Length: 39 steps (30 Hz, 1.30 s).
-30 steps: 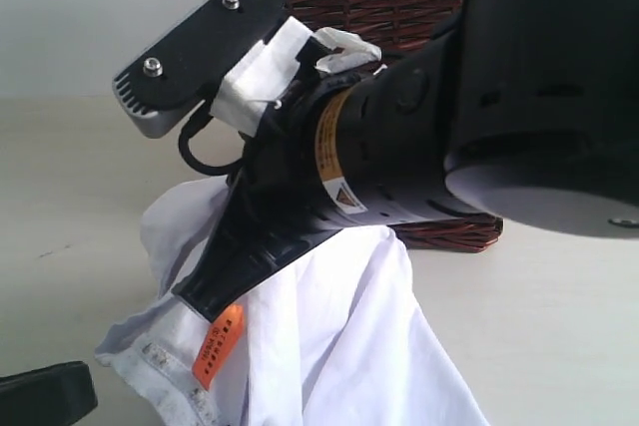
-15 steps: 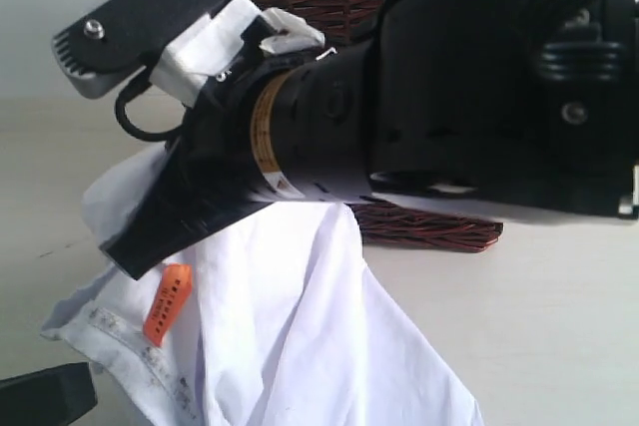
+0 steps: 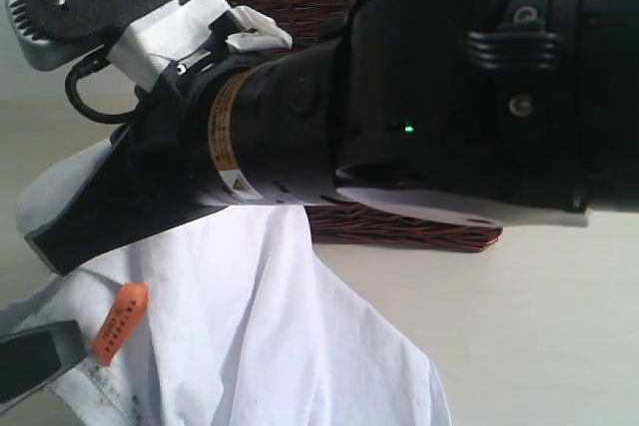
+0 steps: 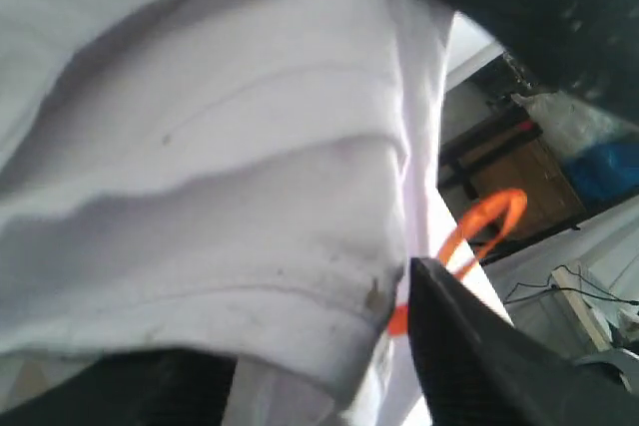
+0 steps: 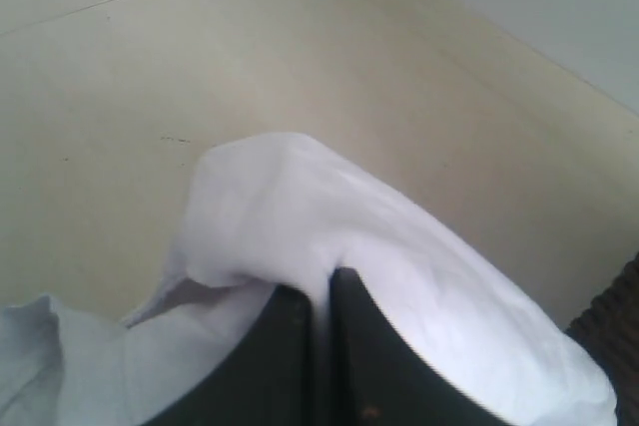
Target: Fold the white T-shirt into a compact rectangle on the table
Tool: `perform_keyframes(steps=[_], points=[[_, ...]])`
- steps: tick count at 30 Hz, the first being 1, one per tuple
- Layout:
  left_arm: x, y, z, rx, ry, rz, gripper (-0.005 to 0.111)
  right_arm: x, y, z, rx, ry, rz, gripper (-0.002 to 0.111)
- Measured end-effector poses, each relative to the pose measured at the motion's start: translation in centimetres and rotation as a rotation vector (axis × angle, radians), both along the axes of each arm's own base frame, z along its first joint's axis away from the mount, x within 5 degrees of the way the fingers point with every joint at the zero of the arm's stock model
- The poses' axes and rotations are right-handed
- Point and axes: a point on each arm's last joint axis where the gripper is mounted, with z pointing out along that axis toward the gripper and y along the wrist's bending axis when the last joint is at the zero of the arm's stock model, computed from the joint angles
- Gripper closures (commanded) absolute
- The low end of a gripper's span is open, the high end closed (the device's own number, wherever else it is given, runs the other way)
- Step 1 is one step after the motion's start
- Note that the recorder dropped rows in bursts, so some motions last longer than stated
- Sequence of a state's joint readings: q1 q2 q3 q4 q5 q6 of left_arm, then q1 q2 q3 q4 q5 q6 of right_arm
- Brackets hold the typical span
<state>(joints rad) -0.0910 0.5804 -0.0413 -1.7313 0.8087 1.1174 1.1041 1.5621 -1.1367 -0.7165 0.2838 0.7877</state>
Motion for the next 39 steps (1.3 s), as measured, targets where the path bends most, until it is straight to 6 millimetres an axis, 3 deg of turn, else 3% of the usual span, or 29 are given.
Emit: perform_keyframes(steps=[2,5,12,14,19,21,26,30,34,39], points=[[0.5,0.1,0.7,0.009,-0.022,0.027,0.075,0.0,0.0,0.0,0.002,0.005,-0.001,0.108],[1.1,0.7,0.7,0.045,-0.021,0.109,0.105,0.0,0.0,0.0,0.003,0.008,-0.002,0.108],[1.0,0.9,-0.2,0.095,-0.028,0.125,0.107,0.0,0.0,0.0,-0.006,-0.002,0.007,0.105],[1.2,1.0,0.3,0.116,-0.064,0.127,0.107,0.0,-0.1,-0.1,-0.031,-0.018,0.014,0.095],[2.7,1.6,3.5,0.176,-0.174,0.221,0.107,0.4,-1.1,-0.6,-0.155,-0.031,-0.048,0.053],[3.6,2.3,4.6,0.238,-0.180,0.292,0.107,0.5,-1.8,-0.6,-0.215,-0.032,-0.092,0.046],[6.2,3.8,4.7,0.343,-0.060,0.468,0.107,0.5,-4.0,0.2,-0.326,-0.029,-0.206,0.048],[8.6,3.3,3.8,0.376,0.054,0.409,0.107,-0.3,-5.3,0.1,-0.414,0.070,-0.210,0.049],[10.3,2.1,2.2,0.392,0.170,0.267,0.107,-2.2,-4.7,-1.5,-0.435,0.224,-0.021,0.049],[10.8,1.9,1.6,0.409,0.195,0.223,0.107,-3.4,-2.6,-4.5,-0.297,0.329,0.114,0.049]])
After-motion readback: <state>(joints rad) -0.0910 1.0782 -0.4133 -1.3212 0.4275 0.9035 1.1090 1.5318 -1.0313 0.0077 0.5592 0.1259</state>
